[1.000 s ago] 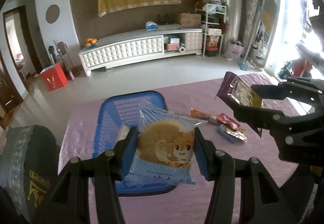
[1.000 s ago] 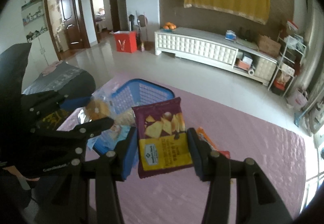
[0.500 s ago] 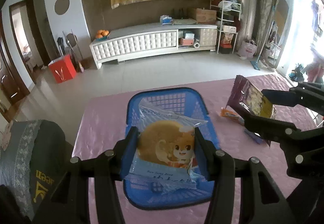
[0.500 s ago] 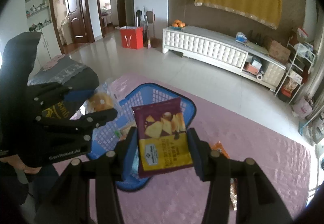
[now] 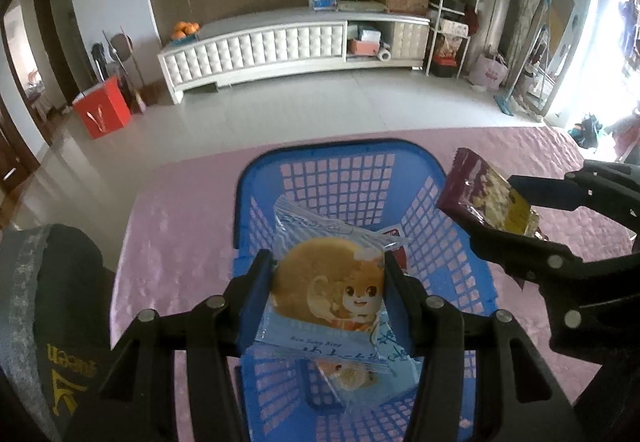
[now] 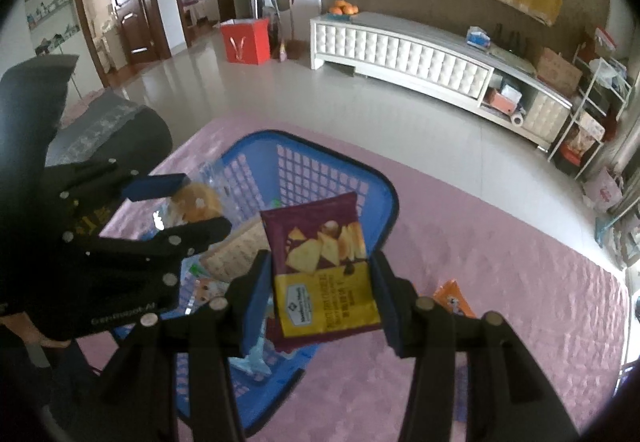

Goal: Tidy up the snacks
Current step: 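Carry both held snacks over the blue basket and release them inside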

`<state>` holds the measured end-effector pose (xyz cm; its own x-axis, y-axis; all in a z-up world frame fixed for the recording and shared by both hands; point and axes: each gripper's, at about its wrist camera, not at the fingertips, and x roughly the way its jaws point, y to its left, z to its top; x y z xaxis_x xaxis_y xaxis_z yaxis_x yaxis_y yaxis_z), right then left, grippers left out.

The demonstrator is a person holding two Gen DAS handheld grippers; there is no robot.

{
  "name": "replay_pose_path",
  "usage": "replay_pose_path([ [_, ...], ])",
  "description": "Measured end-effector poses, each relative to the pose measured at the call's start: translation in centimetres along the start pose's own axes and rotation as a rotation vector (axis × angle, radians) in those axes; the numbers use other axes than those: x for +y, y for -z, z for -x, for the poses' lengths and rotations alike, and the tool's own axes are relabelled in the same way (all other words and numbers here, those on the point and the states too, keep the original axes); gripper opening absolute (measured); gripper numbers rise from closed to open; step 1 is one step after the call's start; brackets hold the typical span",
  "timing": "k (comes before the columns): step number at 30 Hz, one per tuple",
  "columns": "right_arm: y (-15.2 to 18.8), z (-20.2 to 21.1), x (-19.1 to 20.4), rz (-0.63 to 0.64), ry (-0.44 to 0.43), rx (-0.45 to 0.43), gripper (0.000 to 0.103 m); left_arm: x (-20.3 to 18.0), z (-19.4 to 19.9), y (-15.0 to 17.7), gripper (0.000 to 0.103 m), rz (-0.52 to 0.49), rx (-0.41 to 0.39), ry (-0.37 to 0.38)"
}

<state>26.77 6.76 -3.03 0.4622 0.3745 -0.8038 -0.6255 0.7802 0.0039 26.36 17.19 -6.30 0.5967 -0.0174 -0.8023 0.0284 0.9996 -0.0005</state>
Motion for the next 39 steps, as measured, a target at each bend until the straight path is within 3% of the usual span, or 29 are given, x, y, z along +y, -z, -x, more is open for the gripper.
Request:
replay_pose_path([
  [5,-0.2,0.6,-1.0,-0.014,0.019,-0.005,0.053,-0.1,-1.8,-0.5,0.053,-0.001,0.02,0.041],
  [7,-0.4,0.8,-1.1,-0.009,0.024,-0.008,0.053,-0.8,-2.2,-0.6,0.07,-0.034,0.025,0.031],
  [8,-0.4,0.9,-1.1,-0.006,0.027,-0.009,0.053,-1.2,-2.0,-0.5,0.072,-0.053,0.008,0.015],
  [13,-0.7,0.9,-0.9,-0.004,0.021,-0.018,0.053,-1.1,-1.1,-0.6,0.072,-0.05,-0.002,0.009],
  [31,-1.6,-3.9,3.0,0.021,-0.066,0.029,0.054,4.9,1.8,1.2,0.072,0.048,-0.033,-0.071],
  [35,-1.6,-4.7,3.1,0.042,-0.029,0.033,0.054,4.9,2.0,1.6,0.072,0.033,-0.046,-0.074],
  [39,-1.6,-5.4,3.1,0.036,-0.05,0.042,0.054,4.4,2.4,1.9,0.072,-0.005,-0.063,-0.07],
])
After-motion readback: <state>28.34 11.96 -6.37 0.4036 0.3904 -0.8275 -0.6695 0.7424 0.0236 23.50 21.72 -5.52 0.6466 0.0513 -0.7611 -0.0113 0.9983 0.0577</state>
